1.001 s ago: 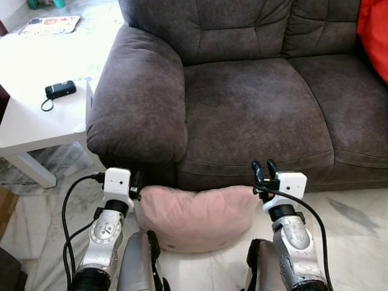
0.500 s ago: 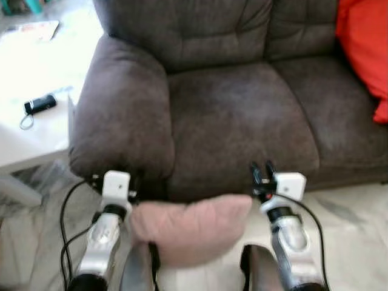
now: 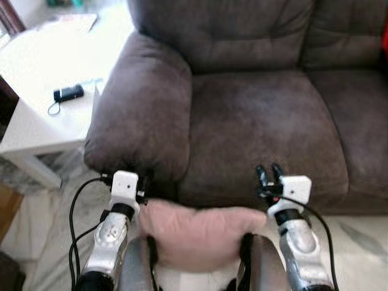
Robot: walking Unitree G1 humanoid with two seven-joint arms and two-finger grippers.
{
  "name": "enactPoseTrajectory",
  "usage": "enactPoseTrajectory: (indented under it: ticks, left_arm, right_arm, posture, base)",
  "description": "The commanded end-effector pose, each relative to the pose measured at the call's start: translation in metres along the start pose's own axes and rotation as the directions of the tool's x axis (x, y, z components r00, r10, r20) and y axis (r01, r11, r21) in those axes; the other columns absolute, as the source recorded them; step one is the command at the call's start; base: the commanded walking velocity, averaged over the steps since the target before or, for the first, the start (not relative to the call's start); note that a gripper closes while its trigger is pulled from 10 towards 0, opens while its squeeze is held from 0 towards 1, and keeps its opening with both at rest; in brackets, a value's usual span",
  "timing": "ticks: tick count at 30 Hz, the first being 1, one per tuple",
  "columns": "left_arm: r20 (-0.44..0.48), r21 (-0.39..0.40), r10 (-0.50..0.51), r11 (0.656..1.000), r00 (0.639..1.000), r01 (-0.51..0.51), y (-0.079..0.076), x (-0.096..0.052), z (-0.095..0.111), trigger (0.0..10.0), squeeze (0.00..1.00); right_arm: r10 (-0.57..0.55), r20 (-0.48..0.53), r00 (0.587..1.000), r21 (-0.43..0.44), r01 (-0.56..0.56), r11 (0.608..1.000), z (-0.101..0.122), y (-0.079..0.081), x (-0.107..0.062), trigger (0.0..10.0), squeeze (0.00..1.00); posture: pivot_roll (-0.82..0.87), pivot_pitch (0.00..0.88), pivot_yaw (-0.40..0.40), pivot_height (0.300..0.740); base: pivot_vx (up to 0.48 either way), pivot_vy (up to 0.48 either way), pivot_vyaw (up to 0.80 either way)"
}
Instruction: Move the pillow to the sofa from floor
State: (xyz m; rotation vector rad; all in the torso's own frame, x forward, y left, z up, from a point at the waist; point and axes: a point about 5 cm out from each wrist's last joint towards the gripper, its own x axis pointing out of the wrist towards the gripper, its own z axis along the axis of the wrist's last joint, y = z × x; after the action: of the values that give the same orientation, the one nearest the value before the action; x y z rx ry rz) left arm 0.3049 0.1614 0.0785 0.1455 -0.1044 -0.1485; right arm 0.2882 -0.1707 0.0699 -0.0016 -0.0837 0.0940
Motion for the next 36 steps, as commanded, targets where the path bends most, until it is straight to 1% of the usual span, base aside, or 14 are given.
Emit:
enactPoseTrajectory:
  ticks: [1,5,8,9,11,12,16,19,20,21,24,27,32,36]
  left_arm:
    - [-0.043,0.0,0.019,1.0,0.999,-0.019,0.01,-0.005,-0.006,10.0,0.0]
    - [-0.139,-0.032,-0.062,0.998,0.988,0.058,0.005,-0.014,-0.021,10.0,0.0]
    - [-0.23,-0.032,-0.109,0.994,0.967,0.105,0.003,-0.028,-0.037,10.0,0.0]
    - [-0.233,-0.029,-0.111,0.994,0.966,0.107,0.003,-0.028,-0.038,10.0,0.0]
    - [-0.304,-0.043,-0.101,0.995,0.947,0.093,0.006,-0.039,-0.05,10.0,0.0]
    - [-0.353,-0.087,-0.091,0.994,0.931,0.064,0.008,-0.043,-0.058,10.0,0.0]
    - [-0.39,-0.124,-0.081,0.992,0.917,0.034,0.008,-0.044,-0.064,10.0,0.0]
    - [-0.428,-0.166,-0.044,0.986,0.903,-0.031,0.012,-0.035,-0.069,10.0,0.0]
    - [-0.433,-0.181,-0.041,0.982,0.9,-0.042,0.012,-0.033,-0.069,10.0,0.11]
    - [-0.438,-0.197,-0.037,0.979,0.898,-0.055,0.012,-0.03,-0.068,10.0,1.0]
    - [-0.449,-0.242,-0.057,0.969,0.892,-0.06,0.011,-0.022,-0.067,10.0,1.0]
    - [-0.469,-0.258,-0.095,0.966,0.878,-0.033,0.008,-0.016,-0.068,10.0,1.0]
    - [-0.473,-0.26,-0.104,0.965,0.875,-0.026,0.005,-0.014,-0.069,10.0,1.0]
    - [-0.478,-0.269,-0.1,0.962,0.873,-0.037,0.003,-0.017,-0.071,10.0,1.0]
  right_arm:
    - [0.028,-0.018,0.999,0.007,-0.027,1.0,-0.004,0.008,-0.001,10.0,0.0]
    - [0.028,-0.026,0.999,0.022,-0.027,0.999,-0.005,0.009,-0.002,10.0,0.0]
    - [0.026,-0.029,0.999,0.023,-0.026,0.999,-0.006,0.007,-0.003,10.0,0.0]
    - [0.026,-0.029,0.999,0.023,-0.026,0.999,-0.006,0.007,-0.003,10.0,0.0]
    - [0.026,-0.032,0.999,0.022,-0.025,0.999,-0.006,0.007,-0.003,10.0,0.0]
    - [0.027,-0.033,0.999,0.022,-0.027,0.999,-0.006,0.007,-0.003,10.0,0.0]
    - [0.033,-0.034,0.999,0.022,-0.032,0.999,-0.006,0.008,-0.002,10.0,0.0]
    - [0.042,-0.026,0.999,0.022,-0.041,0.999,-0.003,0.009,0.0,10.0,0.0]
    - [0.043,-0.023,0.999,0.022,-0.042,0.999,-0.002,0.009,0.0,10.0,0.0]
    - [0.044,-0.02,0.999,0.022,-0.044,0.999,-0.001,0.009,0.0,10.0,0.0]
    - [0.048,-0.014,0.999,0.02,-0.047,0.999,0.001,0.008,-0.001,10.0,0.0]
    - [0.058,-0.013,0.998,0.016,-0.058,0.998,0.003,0.008,-0.003,10.0,0.0]
    - [0.069,-0.019,0.997,0.017,-0.068,0.998,0.003,0.009,-0.008,10.0,0.0]
    - [0.079,-0.023,0.997,0.022,-0.078,0.997,0.003,0.012,-0.013,10.0,0.0]
  posture:
    - [0.05,0.166,0.034,0.536]
    - [0.05,0.169,0.036,0.536]
    - [0.05,0.169,0.035,0.536]
    - [0.05,0.169,0.035,0.536]
    - [0.05,0.173,0.032,0.536]
    - [0.05,0.176,0.029,0.536]
    - [0.05,0.179,0.025,0.536]
    - [0.04,0.187,0.021,0.536]
    - [0.03,0.194,0.019,0.536]
    - [0.02,0.198,0.016,0.536]
    - [0.01,0.208,0.012,0.536]
    - [0.0,0.223,0.006,0.536]
    - [-0.01,0.258,-0.004,0.536]
    - [-0.02,0.292,-0.017,0.536]
  base:
    - [0.0,0.0,0.46]
    - [0.0,0.0,0.11]
    - [0.0,0.0,0.0]
    - [0.0,0.0,0.0]
    - [0.0,0.0,0.0]
    - [0.0,0.0,0.0]
    - [0.0,0.0,0.0]
    - [0.0,0.0,0.0]
    - [0.0,0.0,0.0]
    - [0.0,0.0,0.0]
    - [0.0,0.0,0.0]
    - [0.0,0.0,0.0]
    - [0.0,0.0,0.0]
    - [0.0,0.0,0.0]
